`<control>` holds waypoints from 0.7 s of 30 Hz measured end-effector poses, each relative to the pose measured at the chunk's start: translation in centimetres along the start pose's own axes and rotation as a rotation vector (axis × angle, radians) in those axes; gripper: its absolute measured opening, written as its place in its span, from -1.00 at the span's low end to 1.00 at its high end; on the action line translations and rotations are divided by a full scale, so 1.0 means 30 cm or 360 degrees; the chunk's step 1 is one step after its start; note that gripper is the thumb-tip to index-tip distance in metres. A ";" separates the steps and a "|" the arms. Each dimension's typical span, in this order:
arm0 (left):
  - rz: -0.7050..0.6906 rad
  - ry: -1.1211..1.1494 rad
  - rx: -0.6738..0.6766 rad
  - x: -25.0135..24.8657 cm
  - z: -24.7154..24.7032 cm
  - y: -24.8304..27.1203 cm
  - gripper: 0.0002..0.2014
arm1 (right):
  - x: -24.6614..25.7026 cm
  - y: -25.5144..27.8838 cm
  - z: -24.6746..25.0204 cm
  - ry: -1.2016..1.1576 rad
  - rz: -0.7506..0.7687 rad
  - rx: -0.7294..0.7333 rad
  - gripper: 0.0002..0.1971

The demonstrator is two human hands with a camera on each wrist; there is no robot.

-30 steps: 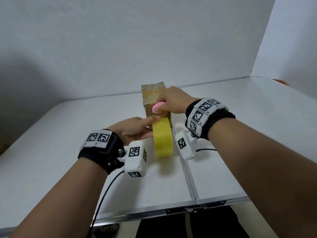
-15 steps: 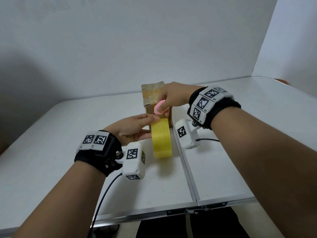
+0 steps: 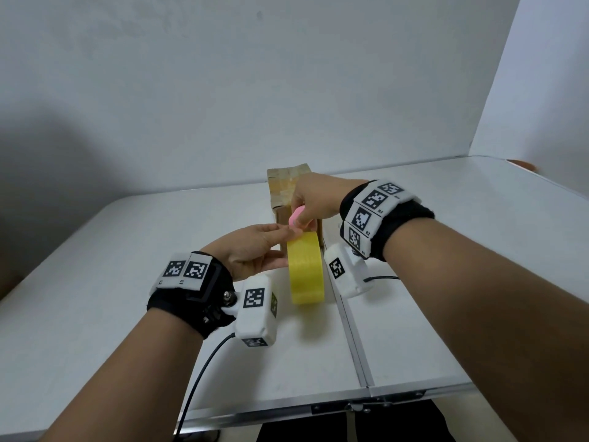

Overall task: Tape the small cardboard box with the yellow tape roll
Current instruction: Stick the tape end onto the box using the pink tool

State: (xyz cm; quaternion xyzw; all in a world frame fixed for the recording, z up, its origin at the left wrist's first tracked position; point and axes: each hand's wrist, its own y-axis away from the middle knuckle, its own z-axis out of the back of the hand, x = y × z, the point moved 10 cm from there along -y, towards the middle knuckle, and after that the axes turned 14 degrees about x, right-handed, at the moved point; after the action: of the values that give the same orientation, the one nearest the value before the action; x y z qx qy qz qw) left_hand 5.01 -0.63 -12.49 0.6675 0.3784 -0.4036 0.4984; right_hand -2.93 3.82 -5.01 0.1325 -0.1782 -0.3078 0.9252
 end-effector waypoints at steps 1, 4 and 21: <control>-0.0002 0.0002 -0.0014 0.000 0.001 0.001 -0.64 | 0.001 -0.002 -0.002 -0.0001 -0.0009 0.0007 -0.76; 0.0000 -0.0005 -0.0035 0.000 0.005 0.003 -0.67 | 0.008 0.000 -0.001 0.0026 -0.0039 0.0010 -0.74; 0.0039 -0.0092 -0.0114 -0.005 0.019 0.002 -0.66 | 0.015 0.019 0.008 0.0255 -0.0172 0.0067 -0.84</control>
State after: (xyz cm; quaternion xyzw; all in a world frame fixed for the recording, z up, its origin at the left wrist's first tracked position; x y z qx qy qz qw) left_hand 4.90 -1.22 -12.44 0.6420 0.3698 -0.4027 0.5376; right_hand -2.39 3.96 -4.47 0.1856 -0.1026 -0.3419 0.9155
